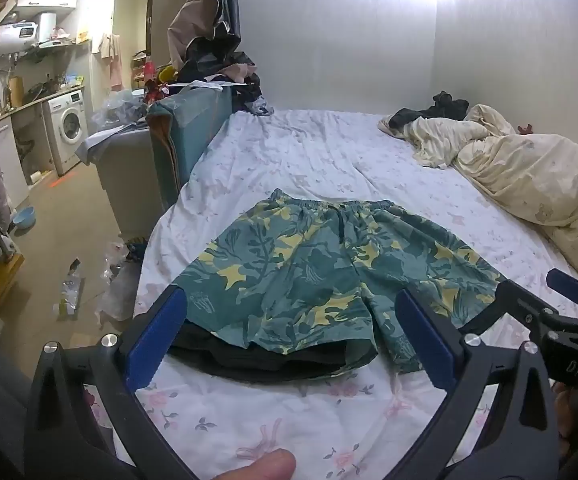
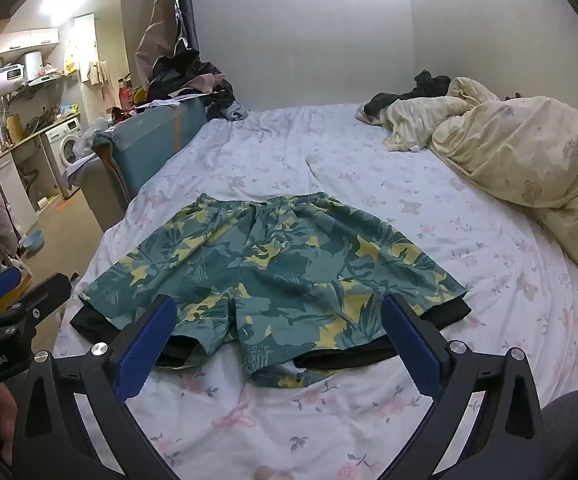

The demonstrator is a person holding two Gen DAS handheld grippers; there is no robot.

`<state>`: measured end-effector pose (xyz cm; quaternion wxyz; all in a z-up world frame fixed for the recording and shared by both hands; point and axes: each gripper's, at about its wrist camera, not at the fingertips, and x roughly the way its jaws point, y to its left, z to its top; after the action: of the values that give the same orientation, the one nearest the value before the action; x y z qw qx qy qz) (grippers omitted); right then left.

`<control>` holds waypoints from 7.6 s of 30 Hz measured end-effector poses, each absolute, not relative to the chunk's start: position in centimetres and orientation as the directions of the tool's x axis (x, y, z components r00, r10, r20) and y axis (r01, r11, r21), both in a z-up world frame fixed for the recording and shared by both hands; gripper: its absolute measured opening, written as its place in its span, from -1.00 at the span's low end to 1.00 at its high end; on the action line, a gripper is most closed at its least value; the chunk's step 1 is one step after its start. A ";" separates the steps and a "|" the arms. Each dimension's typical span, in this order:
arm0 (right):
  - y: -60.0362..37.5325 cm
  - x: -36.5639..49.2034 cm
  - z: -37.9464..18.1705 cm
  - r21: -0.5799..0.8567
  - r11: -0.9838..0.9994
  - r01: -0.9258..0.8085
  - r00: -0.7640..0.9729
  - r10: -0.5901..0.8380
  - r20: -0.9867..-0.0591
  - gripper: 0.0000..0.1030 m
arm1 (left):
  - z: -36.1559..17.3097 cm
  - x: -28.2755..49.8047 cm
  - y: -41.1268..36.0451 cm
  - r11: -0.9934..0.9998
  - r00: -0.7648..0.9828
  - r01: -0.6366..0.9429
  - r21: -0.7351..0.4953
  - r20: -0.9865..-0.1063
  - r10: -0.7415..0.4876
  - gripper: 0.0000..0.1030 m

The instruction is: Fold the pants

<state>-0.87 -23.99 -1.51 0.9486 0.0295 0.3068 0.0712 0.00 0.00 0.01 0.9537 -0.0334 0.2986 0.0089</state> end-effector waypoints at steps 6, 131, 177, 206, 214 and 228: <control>-24.1 -0.9 -1.5 0.105 0.987 -0.119 0.800 0.158 -0.579 1.00 | 0.0 0.0 0.0 0.998 0.823 -0.038 -0.054 -0.568 0.001 0.99; -48.1 16.4 -16.2 0.270 0.854 0.446 0.279 0.154 -0.948 0.52 | 0.3 4.2 0.4 0.989 0.705 -0.087 -0.120 -0.709 -0.024 0.99; -30.9 12.1 -10.8 0.611 0.714 -0.342 0.275 0.698 -0.662 -0.97 | -16.3 39.0 -26.0 0.904 0.166 0.426 0.028 -0.985 -0.047 -0.30; -8.1 12.2 -4.0 0.615 0.505 -0.606 0.083 0.809 -0.582 -0.97 | -10.7 38.7 5.9 0.987 0.231 0.159 0.022 -0.973 -0.016 -0.96; -3.5 12.2 -6.4 0.585 0.569 -0.578 0.067 0.747 -0.661 -0.97 | -12.5 38.7 7.3 0.986 0.250 0.163 -0.016 -0.967 -0.057 -0.62; 4.8 10.6 -10.2 0.580 0.553 -0.598 0.006 0.727 -0.686 -0.67 | -9.3 25.7 16.9 0.989 0.206 0.038 -0.146 -0.967 -0.151 0.65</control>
<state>10.61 4.80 -10.17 0.7066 0.0612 0.5263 0.4690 25.67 16.94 -9.26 0.7751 -0.0448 0.6273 -0.0609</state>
